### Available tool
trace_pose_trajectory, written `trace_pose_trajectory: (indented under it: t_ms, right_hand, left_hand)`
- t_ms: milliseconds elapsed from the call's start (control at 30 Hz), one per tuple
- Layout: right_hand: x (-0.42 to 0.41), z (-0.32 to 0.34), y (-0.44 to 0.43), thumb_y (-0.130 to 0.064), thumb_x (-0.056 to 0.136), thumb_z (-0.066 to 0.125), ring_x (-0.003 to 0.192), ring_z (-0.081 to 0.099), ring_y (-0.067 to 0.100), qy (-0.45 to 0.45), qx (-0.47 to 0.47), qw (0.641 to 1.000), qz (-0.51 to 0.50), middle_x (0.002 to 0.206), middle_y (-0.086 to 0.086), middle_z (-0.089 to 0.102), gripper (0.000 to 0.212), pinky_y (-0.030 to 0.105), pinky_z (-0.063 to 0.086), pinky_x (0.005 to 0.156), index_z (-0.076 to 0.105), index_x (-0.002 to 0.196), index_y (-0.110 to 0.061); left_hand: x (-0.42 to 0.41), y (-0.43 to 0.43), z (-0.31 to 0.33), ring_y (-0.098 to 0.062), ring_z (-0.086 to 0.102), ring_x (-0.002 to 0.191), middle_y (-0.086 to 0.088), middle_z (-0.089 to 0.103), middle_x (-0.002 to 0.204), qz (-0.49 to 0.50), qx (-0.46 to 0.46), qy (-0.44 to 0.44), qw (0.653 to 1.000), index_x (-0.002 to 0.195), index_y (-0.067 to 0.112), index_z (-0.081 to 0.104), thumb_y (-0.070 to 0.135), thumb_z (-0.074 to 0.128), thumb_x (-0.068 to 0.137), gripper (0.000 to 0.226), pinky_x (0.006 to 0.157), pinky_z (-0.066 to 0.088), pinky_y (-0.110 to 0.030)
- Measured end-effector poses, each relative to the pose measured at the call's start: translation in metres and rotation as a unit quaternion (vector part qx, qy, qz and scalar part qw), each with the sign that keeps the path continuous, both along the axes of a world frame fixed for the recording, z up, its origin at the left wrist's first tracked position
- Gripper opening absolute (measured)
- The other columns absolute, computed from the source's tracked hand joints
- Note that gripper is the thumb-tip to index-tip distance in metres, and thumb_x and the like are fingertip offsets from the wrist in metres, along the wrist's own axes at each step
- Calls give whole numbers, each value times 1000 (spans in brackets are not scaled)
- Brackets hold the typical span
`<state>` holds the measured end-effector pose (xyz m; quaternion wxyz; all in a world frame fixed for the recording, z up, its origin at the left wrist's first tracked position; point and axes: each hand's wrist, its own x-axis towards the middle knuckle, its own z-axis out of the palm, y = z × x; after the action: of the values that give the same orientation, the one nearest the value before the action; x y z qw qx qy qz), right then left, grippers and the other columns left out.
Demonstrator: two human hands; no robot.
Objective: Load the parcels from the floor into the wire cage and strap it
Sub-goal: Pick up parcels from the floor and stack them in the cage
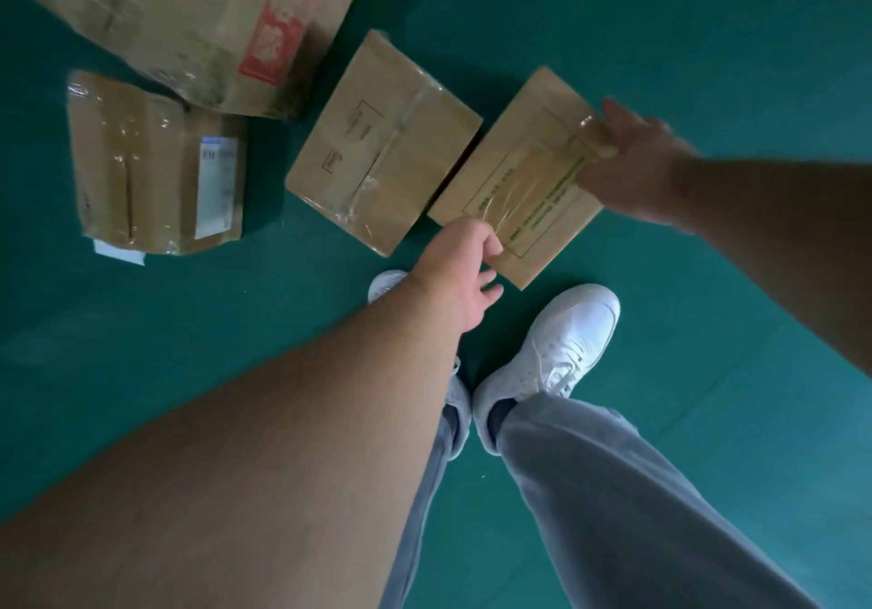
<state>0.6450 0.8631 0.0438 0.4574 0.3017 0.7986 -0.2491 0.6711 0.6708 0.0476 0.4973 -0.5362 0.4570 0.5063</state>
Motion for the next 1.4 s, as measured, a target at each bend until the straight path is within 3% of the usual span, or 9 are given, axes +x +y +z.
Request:
trace_pose_trajectory:
  t_ms: [267, 400, 467, 633, 767, 933, 1200, 1300, 1400]
  right_hand:
    - [31, 93, 0, -22, 78, 63, 92, 55, 25, 6, -34, 961, -276, 103, 5, 61, 42, 33, 43, 70, 56, 118, -34]
    - [15, 186, 3, -20, 63, 58, 98, 63, 33, 33, -49, 939, -338, 94, 7, 63, 33, 50, 56, 87, 60, 96, -26]
    - [0, 245, 1, -6, 74, 53, 98, 66, 25, 40, -93, 928, -358, 102, 4, 66, 51, 51, 58, 94, 62, 116, -35]
    - [-39, 393, -18, 14, 74, 39, 102, 64, 15, 45, -229, 924, -303, 118, -1, 71, 88, 34, 47, 90, 53, 141, -41]
    - [-72, 515, -30, 19, 83, 38, 102, 62, 14, 105, -288, 909, -281, 121, 1, 64, 60, 36, 53, 93, 58, 114, -28]
    - [-99, 623, -77, 3, 94, 36, 93, 63, 22, 102, -392, 865, -296, 100, 2, 72, 27, 42, 53, 87, 57, 91, -13]
    - [-72, 730, -229, -46, 105, 46, 104, 68, 16, 81, -405, 911, -3, 112, -3, 76, 34, 39, 51, 90, 72, 117, -27]
    - [-55, 750, -281, -55, 105, 40, 119, 64, 17, 83, -427, 899, 42, 121, -4, 74, 46, 45, 42, 109, 68, 124, -24]
    - [-40, 768, -334, -55, 105, 38, 117, 63, 21, 78, -457, 886, 0, 124, 5, 72, 55, 45, 46, 98, 61, 117, -6]
  left_hand:
    - [7, -19, 113, -36, 59, 112, -11, 62, 122, 59, 13, -26, 998, 110, 12, 62, 13, 50, 91, 23, 110, 41, -52]
    - [-21, -45, 195, -48, 53, 128, -15, 59, 132, 96, -13, -4, 995, 135, 12, 52, 56, 52, 93, 61, 115, 34, -61]
    - [-45, -59, 248, -48, 54, 125, -12, 58, 125, 77, -16, 22, 997, 133, 24, 50, 66, 48, 92, 59, 116, 32, -62]
    - [-101, -84, 396, -41, 48, 125, -1, 60, 112, 42, -8, 104, 994, 100, 35, 63, 73, 41, 92, 44, 115, 26, -57]
    - [-112, -118, 520, -41, 53, 129, -7, 67, 125, 92, -24, 177, 980, 120, 18, 62, 73, 44, 90, 66, 117, 26, -60]
    - [-77, -171, 641, -34, 68, 113, -3, 66, 113, 167, -47, 261, 950, 104, 14, 61, 77, 52, 88, 66, 97, 53, -52]
    - [62, -254, 735, -20, 62, 93, 7, 70, 102, 305, -156, 356, 869, 112, 25, 70, 33, 58, 97, 21, 82, 47, -37]
    - [104, -287, 754, -16, 54, 83, 11, 69, 95, 361, -182, 364, 839, 97, 25, 68, 42, 54, 92, 23, 76, 33, -36]
    - [140, -337, 767, -19, 47, 68, 8, 59, 69, 489, -171, 350, 780, 75, 25, 49, 59, 47, 94, 40, 66, 29, -35]
